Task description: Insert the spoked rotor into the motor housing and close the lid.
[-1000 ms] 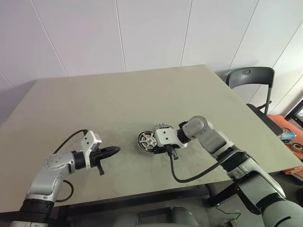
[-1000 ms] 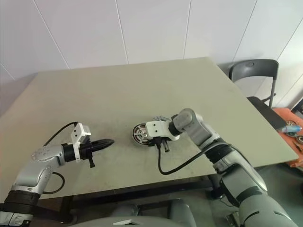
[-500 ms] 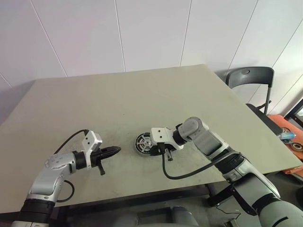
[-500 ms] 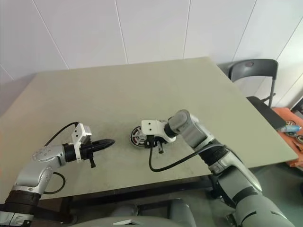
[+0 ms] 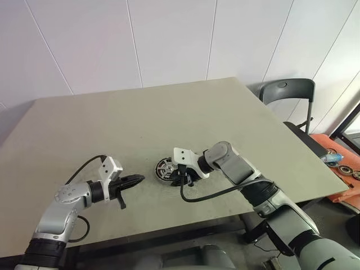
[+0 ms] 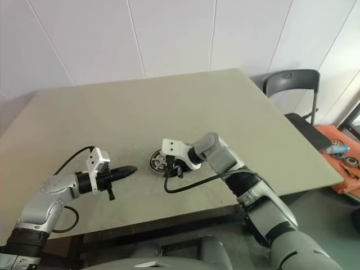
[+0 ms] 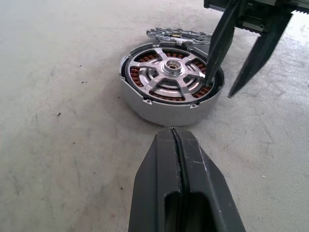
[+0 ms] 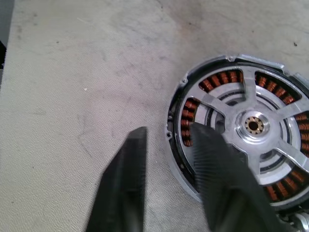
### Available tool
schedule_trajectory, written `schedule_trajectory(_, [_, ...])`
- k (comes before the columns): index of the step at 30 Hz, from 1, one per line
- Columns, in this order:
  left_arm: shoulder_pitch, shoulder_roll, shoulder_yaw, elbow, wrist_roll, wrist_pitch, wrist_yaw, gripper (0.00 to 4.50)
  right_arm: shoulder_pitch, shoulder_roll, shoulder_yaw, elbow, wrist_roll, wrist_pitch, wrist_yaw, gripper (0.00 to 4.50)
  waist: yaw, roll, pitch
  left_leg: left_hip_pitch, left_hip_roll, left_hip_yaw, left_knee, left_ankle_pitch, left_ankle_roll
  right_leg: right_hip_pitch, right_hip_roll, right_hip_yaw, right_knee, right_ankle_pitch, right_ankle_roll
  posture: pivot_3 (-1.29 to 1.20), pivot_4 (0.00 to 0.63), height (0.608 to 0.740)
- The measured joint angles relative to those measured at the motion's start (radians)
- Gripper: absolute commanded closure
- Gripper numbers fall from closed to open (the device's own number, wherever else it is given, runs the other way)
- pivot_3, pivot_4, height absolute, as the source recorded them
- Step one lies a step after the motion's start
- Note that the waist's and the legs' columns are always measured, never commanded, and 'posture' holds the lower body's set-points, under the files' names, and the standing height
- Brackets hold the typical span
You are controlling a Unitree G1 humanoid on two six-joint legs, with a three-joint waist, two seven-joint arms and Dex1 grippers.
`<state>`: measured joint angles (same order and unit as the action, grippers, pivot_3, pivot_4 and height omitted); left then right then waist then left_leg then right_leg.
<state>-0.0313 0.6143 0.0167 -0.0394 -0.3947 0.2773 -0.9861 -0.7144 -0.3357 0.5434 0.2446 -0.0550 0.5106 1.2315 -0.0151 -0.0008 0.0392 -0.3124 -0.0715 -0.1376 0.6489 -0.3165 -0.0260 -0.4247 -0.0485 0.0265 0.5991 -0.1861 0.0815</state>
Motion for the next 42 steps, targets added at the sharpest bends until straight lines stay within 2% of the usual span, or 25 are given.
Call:
schedule_trajectory(2, [0.0,0.0,0.0,0.0,0.0,0.0,0.0,4.5,0.0,0.001,-0.014,0.006,0.01,0.01,-0.01,1.55,0.001,0.0,0.0,0.0,0.0,0.0,0.0,0.0,0.0,0.0,0.0,0.0,0.0,0.0,0.0,0.0,0.0,0.74])
schedule_trajectory(8, [-0.001,0.0,0.0,0.017,0.0,-0.012,-0.01,4.5,0.0,0.001,-0.115,0.011,0.099,0.101,-0.017,1.55,0.001,0.0,0.0,-0.002,0.0,0.0,0.0,0.0,0.0,-0.002,0.0,0.0,-0.001,0.0,0.0,0.0,0.0,0.74])
schedule_trajectory(13, [-0.001,0.0,0.0,0.02,0.001,-0.028,-0.009,4.5,0.01,0.006,-0.252,-0.071,0.238,0.222,-0.044,1.55,0.003,0.0,0.0,-0.005,0.0,-0.001,0.0,0.0,0.0,-0.005,0.0,0.0,-0.002,0.003,-0.003,0.0,0.0,0.74])
schedule_trajectory(17, [0.004,-0.008,0.0,0.021,0.003,-0.032,-0.007,4.5,0.071,0.042,-0.435,-0.173,0.433,0.552,-0.122,1.55,0.006,0.0,0.0,-0.006,0.001,-0.001,0.0,0.0,0.0,-0.005,-0.002,0.0,-0.002,0.002,-0.004,0.0,0.0,0.74])
schedule_trajectory(21, [0.013,-0.014,-0.001,0.025,0.012,-0.043,-0.003,4.5,0.122,0.123,-0.671,-0.215,0.56,0.933,-0.261,1.55,0.004,0.001,0.001,-0.006,0.0,0.0,0.0,0.0,0.0,-0.005,-0.002,0.0,-0.002,0.001,-0.001,0.0,0.0,0.74])
schedule_trajectory(24, [0.014,-0.024,-0.004,0.028,0.017,-0.049,0.0,4.5,0.132,0.191,-0.845,-0.18,0.651,1.077,-0.41,1.55,0.002,0.002,0.0,-0.006,0.001,-0.001,0.0,0.0,0.0,-0.005,-0.001,0.0,-0.002,0.001,-0.001,0.0,0.0,0.74])
schedule_trajectory(28, [0.022,-0.028,-0.003,0.028,0.017,-0.049,0.005,4.5,0.186,0.188,-0.944,-0.066,0.754,1.098,-0.637,1.55,0.002,0.003,0.001,-0.006,0.001,0.0,0.0,0.0,0.0,-0.004,-0.001,0.0,-0.002,0.001,-0.001,0.0,0.0,0.74])
schedule_trajectory(36, [0.021,-0.033,-0.007,0.024,0.018,-0.047,0.014,4.5,0.262,0.194,-1.006,0.032,1.039,1.1,-1.059,1.55,-0.002,0.006,0.001,-0.005,0.001,0.003,0.0,0.0,0.0,-0.002,-0.001,0.001,-0.003,0.0,0.0,0.0,0.0,0.74])
schedule_trajectory(42, [0.024,-0.041,-0.017,0.029,0.035,-0.054,0.019,4.5,0.178,0.287,-1.251,0.085,1.048,1.098,-1.29,1.55,-0.002,0.007,0.001,-0.005,0.001,0.004,0.002,0.0,0.0,0.0,0.001,0.001,-0.003,0.0,-0.001,0.0,0.0,0.74])
